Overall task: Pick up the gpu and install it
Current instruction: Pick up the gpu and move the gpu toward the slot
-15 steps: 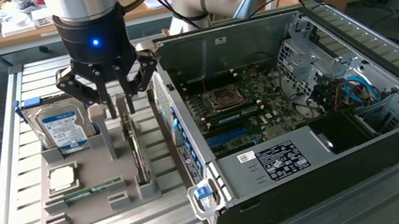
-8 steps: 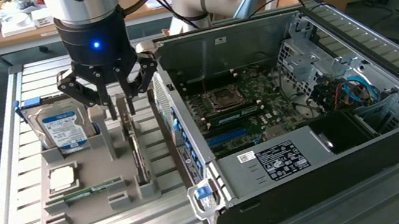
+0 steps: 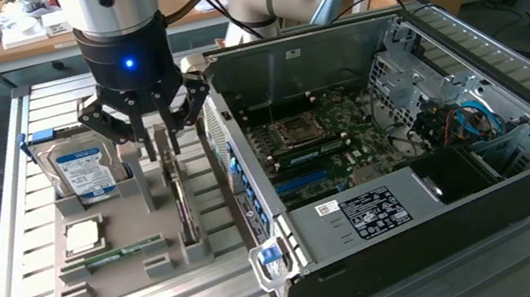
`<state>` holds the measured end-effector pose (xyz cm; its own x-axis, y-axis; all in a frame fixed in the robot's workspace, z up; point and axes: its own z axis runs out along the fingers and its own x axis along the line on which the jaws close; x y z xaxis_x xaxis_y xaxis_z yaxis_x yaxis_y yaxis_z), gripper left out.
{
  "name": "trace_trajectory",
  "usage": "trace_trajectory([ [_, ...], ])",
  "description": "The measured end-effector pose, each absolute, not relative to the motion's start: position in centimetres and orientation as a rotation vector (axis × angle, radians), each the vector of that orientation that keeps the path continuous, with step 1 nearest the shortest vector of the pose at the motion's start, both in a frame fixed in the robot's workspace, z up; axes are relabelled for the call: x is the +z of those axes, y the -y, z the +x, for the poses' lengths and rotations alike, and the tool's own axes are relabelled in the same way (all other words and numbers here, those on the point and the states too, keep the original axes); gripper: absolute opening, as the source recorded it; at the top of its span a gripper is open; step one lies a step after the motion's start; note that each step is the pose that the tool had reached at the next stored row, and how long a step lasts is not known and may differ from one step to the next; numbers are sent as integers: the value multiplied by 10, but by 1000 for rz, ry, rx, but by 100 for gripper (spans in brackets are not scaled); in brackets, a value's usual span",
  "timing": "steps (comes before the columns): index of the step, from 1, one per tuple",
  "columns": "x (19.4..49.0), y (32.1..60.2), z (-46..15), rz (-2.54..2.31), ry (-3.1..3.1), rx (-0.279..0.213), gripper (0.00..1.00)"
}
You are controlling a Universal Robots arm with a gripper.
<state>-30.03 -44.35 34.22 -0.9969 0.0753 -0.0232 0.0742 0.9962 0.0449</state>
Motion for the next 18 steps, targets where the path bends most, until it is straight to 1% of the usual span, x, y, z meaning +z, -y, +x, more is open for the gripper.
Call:
trace_trajectory([
  [18, 338, 443, -300, 117, -3113, 69, 36],
])
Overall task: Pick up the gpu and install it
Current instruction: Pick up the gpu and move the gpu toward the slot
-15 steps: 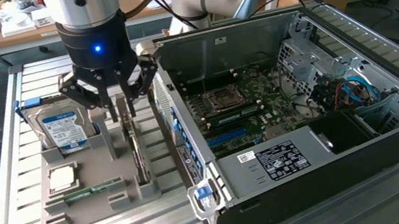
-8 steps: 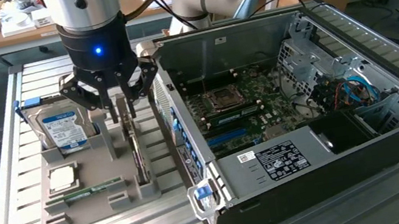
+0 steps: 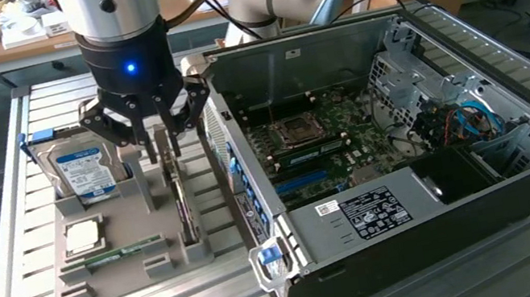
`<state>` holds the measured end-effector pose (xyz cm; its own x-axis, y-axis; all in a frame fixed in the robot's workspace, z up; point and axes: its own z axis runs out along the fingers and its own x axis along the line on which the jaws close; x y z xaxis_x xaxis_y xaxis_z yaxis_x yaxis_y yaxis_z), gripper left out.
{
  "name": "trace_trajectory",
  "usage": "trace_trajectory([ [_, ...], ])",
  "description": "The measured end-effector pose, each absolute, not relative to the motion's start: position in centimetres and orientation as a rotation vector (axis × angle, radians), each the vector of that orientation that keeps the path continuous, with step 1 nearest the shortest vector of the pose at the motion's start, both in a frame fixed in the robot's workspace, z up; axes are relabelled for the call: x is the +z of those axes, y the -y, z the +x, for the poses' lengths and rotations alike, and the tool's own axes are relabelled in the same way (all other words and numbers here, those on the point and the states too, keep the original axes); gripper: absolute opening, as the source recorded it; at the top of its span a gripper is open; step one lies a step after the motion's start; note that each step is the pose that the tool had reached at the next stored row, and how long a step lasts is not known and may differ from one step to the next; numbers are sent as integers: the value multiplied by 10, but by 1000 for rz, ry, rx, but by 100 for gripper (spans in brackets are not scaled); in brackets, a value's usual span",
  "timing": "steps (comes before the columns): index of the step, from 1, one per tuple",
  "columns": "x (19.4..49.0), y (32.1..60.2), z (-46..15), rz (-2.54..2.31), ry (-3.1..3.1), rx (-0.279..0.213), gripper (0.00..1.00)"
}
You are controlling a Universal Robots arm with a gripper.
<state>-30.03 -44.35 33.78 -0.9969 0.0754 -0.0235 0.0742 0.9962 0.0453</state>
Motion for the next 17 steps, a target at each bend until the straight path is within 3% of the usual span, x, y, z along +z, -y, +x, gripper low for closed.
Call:
trace_trajectory([
  [17, 329, 444, -300, 117, -3114, 69, 36],
])
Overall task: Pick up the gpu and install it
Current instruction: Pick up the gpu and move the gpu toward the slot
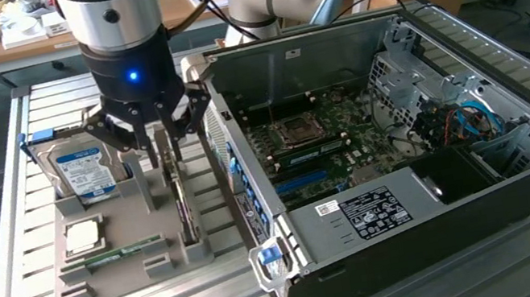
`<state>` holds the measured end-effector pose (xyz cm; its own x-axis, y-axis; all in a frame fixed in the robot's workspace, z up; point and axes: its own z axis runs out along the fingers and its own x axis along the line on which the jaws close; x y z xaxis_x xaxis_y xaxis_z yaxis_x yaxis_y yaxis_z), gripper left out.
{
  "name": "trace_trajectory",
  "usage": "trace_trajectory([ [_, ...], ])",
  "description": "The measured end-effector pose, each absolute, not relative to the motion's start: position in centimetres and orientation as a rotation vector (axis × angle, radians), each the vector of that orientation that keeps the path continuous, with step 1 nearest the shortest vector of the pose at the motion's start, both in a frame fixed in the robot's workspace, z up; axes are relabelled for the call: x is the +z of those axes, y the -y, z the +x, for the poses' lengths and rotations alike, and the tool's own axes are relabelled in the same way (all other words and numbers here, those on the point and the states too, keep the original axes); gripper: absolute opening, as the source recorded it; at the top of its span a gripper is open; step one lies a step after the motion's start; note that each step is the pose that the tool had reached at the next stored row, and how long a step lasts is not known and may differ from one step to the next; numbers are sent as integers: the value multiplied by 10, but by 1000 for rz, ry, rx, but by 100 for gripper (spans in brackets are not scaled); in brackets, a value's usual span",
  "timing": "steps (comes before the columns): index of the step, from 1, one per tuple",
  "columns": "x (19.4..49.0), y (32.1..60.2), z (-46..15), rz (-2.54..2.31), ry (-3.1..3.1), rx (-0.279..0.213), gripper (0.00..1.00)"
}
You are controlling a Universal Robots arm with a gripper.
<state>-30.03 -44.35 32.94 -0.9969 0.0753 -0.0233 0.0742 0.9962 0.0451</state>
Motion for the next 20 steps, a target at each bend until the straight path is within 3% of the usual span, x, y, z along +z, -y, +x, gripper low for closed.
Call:
trace_trajectory([
  [20, 324, 444, -300, 117, -3114, 69, 36],
])
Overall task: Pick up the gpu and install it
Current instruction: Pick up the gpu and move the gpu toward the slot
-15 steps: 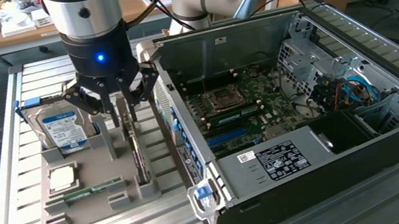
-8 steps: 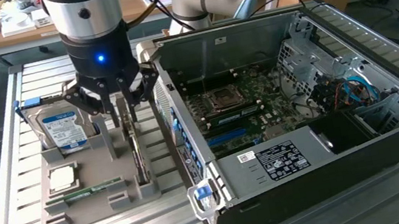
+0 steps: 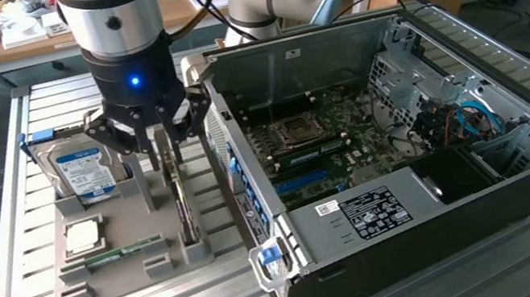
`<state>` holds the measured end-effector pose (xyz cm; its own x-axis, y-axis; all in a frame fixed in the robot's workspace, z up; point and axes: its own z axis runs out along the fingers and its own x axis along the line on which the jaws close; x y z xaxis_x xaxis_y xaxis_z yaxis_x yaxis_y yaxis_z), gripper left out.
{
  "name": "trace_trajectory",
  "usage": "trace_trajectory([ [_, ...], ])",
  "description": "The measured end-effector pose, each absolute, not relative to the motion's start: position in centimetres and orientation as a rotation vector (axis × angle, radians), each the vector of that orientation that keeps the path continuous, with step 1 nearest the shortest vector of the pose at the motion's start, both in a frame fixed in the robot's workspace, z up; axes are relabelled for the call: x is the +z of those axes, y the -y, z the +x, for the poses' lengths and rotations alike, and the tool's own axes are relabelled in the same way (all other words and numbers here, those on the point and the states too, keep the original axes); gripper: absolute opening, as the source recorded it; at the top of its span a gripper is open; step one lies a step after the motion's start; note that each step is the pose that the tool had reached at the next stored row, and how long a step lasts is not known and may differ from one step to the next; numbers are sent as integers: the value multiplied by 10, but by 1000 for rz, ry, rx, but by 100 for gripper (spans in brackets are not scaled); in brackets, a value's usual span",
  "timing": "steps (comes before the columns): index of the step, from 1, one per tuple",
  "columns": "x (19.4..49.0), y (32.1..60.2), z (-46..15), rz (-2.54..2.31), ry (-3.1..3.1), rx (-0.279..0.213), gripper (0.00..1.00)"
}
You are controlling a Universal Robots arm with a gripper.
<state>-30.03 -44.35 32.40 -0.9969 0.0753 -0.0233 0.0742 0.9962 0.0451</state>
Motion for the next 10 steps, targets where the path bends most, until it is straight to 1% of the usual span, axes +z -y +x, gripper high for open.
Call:
trace_trajectory([
  [10, 320, 444, -300, 117, -3114, 69, 36],
])
